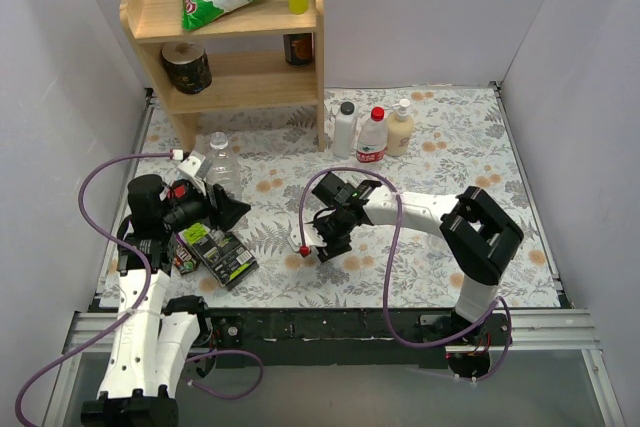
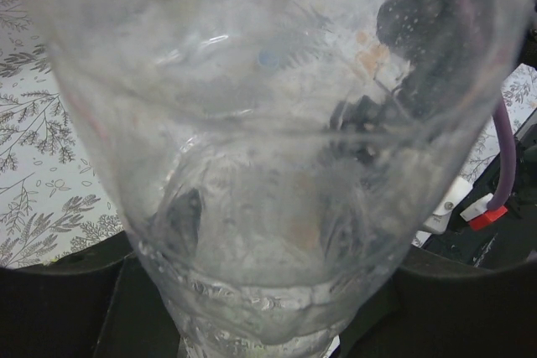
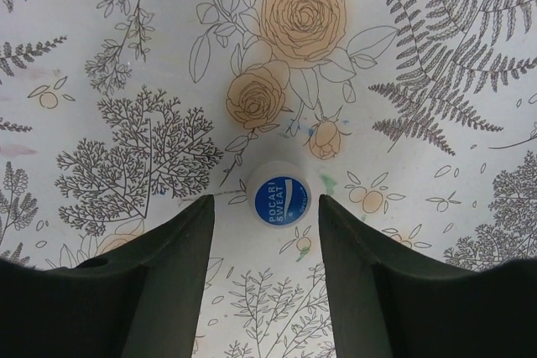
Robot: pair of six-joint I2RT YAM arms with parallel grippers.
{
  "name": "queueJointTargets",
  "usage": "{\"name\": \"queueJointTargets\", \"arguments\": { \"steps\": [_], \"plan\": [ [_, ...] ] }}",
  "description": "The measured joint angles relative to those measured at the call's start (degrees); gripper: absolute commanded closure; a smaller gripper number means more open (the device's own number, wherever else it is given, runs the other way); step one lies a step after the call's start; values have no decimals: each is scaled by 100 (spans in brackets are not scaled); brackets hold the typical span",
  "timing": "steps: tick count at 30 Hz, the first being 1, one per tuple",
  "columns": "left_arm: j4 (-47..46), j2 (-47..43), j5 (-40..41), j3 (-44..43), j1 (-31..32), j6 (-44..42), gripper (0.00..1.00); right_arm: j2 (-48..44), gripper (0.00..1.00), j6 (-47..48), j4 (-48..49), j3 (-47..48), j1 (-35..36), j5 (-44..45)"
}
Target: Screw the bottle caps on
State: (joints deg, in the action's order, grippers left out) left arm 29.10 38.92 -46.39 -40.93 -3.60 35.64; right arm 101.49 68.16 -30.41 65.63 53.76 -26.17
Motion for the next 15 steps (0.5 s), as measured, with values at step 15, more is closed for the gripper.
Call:
{"name": "queueJointTargets", "arguments": {
  "steps": [15],
  "plan": [
    [-111, -13, -87, 22, -72, 66, 100, 319, 47, -46, 160, 105, 0, 157]
  ]
}}
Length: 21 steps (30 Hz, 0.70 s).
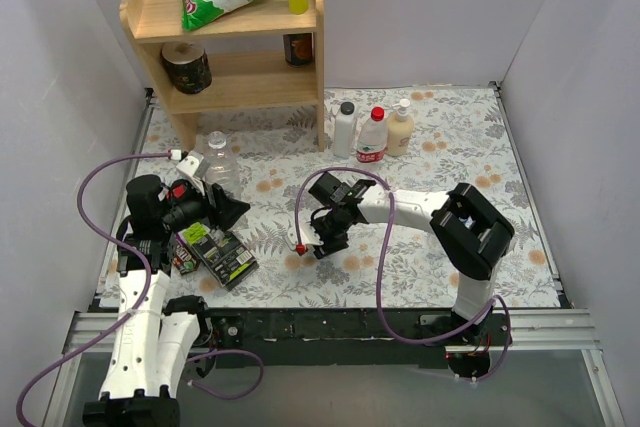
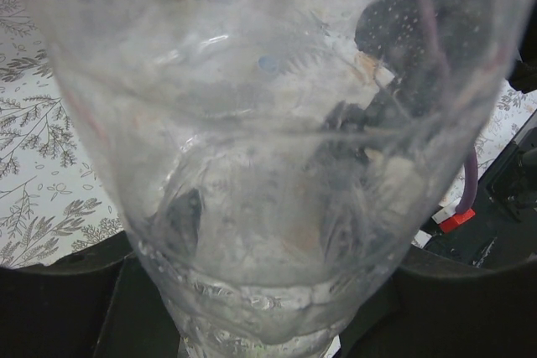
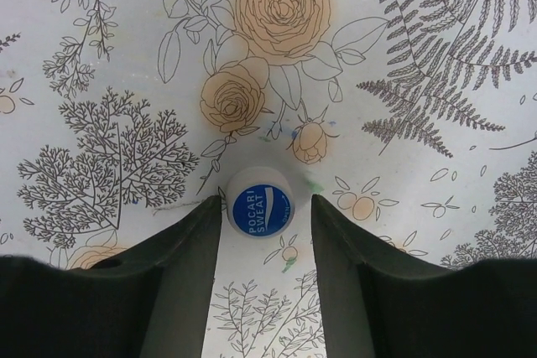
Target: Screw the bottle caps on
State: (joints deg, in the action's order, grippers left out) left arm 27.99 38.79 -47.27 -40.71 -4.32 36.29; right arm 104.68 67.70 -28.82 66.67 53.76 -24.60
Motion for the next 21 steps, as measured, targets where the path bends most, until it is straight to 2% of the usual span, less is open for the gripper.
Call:
{"name": "queueJointTargets", "arguments": {
  "steps": [2, 6, 10, 13, 17, 21],
  "plan": [
    [-17, 0, -13, 15, -9, 0, 100, 22, 47, 2, -2, 24, 0, -2],
    [-22, 4, -46, 72, -9, 2, 100, 31, 57, 2, -15, 31, 0, -20],
    [-42, 42, -109, 96, -9, 7, 100, 33, 74, 15, -48, 33, 20, -24],
    [-120, 59, -243, 162, -9, -59, 100, 33, 82, 24, -149, 57, 31, -55],
    [-146, 262, -557, 289, 15, -417, 100, -44, 86, -118, -544, 260, -9, -133],
    [-221, 927, -664, 295, 483, -1008, 100, -573, 88, -540, -1237, 975, -284, -597]
  ]
}}
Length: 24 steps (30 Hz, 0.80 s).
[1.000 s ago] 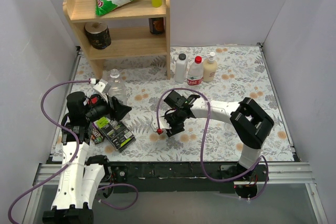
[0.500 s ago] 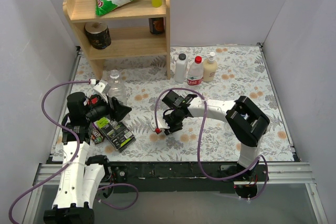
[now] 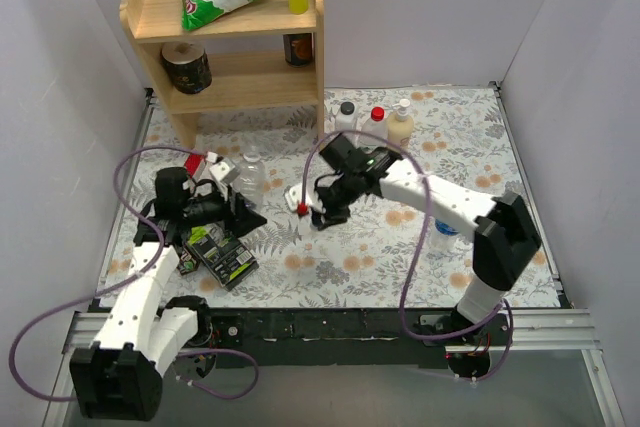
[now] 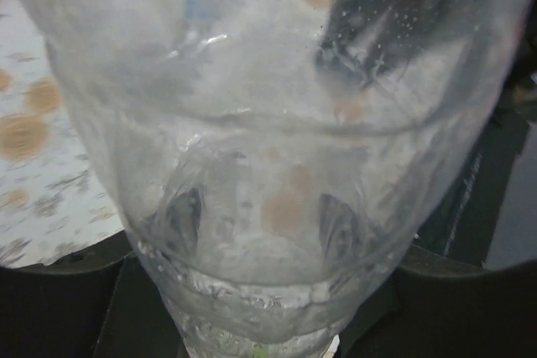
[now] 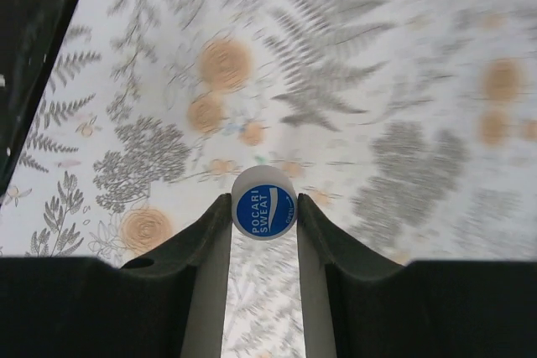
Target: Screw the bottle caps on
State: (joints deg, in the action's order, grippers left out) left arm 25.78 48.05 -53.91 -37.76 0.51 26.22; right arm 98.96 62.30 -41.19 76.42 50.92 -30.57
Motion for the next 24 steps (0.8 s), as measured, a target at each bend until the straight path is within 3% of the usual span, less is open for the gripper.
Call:
{"name": "queueJointTargets", "arguments": {
  "steps": [5, 8, 17, 24],
  "plan": [
    [-13, 824, 94, 35, 1379, -610, 100, -940, 90, -708, -437, 1515, -686, -688],
    [0, 1161, 109, 33, 1869, -935, 100, -1401, 90, -1091, -527, 2065, -911, -957],
    [24, 1762, 197, -227, 2811, -2199, 100, -1864, 90, -1436, -1069, 2050, -907, -1335],
    [-400, 1840, 243, -236, 3193, -2562, 100, -1823, 88, -1196, -1552, 1967, -905, -1357]
  ]
}}
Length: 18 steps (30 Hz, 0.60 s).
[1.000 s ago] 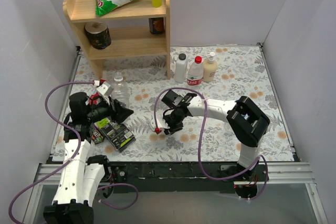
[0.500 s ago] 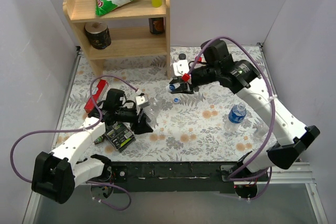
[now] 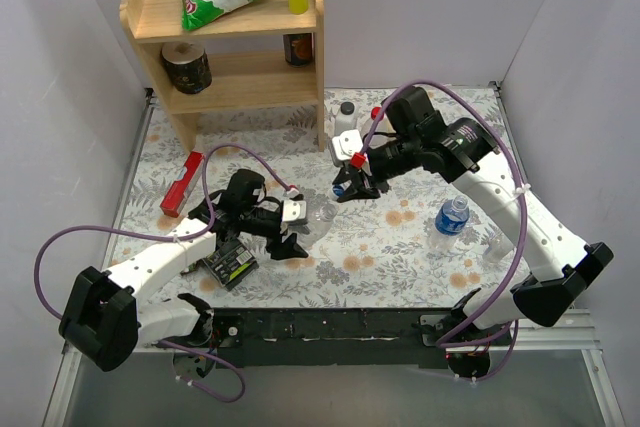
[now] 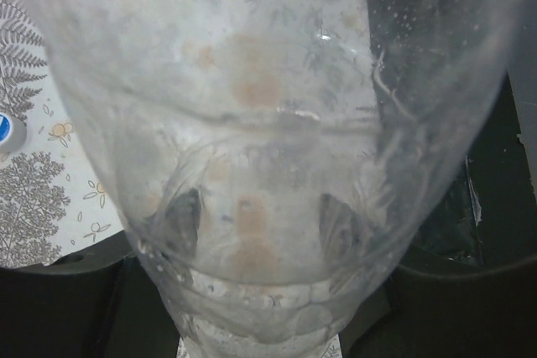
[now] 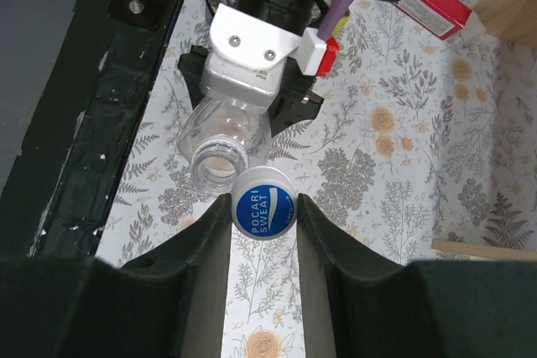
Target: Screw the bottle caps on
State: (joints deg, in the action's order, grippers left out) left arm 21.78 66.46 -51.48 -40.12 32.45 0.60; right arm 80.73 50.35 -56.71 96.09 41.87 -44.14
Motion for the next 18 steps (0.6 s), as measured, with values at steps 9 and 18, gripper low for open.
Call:
{"name": "queueJointTargets", "arguments": {
  "steps": [9, 18],
  "plan": [
    [-468, -2, 22, 0, 37, 170, 100, -2, 85, 490, -361, -118, 94, -70],
    [-509, -15, 142, 0, 42, 313, 100, -4, 85, 566, -111, -275, 247, -96]
  ]
}}
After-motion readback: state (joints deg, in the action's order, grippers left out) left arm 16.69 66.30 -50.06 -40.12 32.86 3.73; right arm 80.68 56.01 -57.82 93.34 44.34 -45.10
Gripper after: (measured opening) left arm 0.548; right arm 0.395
